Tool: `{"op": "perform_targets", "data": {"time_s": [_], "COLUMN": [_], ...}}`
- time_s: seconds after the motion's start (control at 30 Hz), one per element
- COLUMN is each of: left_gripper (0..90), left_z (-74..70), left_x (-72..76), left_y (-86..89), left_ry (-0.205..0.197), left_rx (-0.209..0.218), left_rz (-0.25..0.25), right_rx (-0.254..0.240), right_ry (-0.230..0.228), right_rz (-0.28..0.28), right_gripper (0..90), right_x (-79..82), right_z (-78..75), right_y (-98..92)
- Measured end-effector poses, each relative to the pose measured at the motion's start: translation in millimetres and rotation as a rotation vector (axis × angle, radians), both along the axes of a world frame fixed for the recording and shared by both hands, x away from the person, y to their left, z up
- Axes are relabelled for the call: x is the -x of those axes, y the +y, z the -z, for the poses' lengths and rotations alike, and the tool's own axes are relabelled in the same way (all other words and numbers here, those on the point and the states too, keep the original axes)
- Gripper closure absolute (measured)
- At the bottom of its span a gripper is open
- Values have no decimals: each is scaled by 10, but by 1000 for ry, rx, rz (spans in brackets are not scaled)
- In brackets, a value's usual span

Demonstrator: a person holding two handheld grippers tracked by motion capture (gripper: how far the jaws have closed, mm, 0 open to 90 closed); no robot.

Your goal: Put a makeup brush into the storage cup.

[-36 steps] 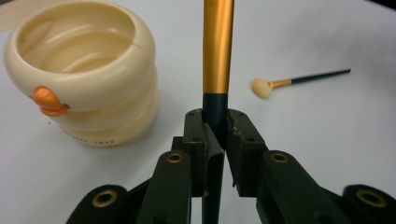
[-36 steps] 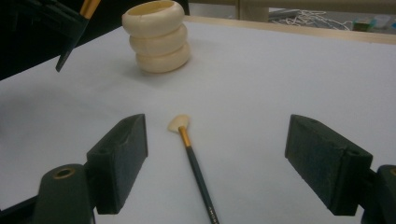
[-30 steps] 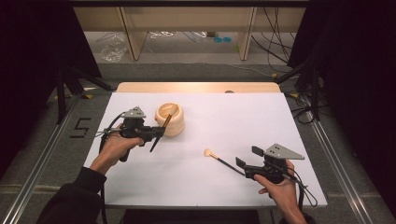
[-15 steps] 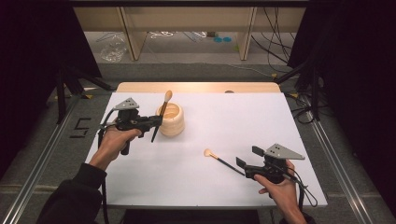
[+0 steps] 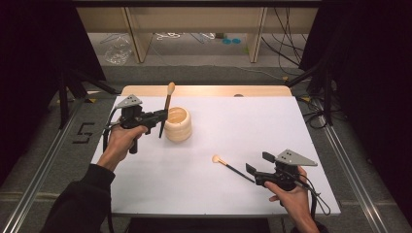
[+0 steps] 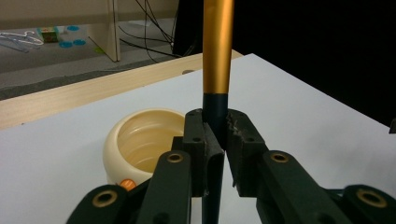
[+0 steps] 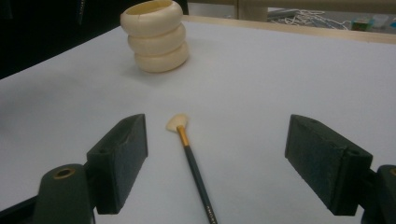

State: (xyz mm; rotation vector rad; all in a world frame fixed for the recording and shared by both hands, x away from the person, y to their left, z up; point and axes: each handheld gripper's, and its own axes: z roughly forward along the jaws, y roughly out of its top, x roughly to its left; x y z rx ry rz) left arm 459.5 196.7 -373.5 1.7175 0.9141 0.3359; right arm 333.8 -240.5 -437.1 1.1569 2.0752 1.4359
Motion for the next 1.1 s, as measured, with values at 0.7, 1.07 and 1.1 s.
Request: {"op": "perform_targets", "data": {"time_s": [0.7, 1.07, 1.1], "left_gripper": [787, 787, 787], "left_z": [-95, -9, 2], "left_x": [-399, -585, -602], "left_y": [-130, -165, -166], "left_ry": [-19, -25, -25], "left_rx": [27, 47, 42], "left_rz": [-39, -76, -78], "right_rx": [-2, 0, -1], "right_ry": [-9, -10, -9], "right_rz": [-2, -1, -1], "right_gripper": [222, 222, 222], "right_x": [-5, -6, -6], "right_z": [7, 7, 6], "right_y": [-6, -7, -7]}}
